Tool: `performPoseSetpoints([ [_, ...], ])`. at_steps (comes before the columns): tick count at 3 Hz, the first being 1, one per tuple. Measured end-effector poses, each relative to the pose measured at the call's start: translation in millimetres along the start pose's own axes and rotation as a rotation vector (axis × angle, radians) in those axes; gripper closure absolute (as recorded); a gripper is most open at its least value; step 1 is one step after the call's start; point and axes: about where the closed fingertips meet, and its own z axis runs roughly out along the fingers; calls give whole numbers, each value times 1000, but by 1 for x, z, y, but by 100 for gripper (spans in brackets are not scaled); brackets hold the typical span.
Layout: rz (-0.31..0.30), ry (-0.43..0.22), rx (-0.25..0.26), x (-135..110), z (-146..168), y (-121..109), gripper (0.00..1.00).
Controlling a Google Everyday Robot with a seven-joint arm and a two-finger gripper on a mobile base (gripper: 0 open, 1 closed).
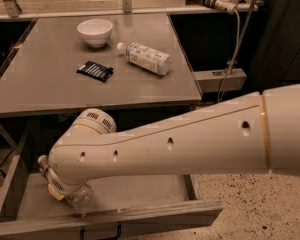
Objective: Place water bottle into top drawer
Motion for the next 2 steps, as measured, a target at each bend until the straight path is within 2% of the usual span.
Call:
performPoseSetpoints([
  [2,-23,-43,-31,-6,44,-20,100],
])
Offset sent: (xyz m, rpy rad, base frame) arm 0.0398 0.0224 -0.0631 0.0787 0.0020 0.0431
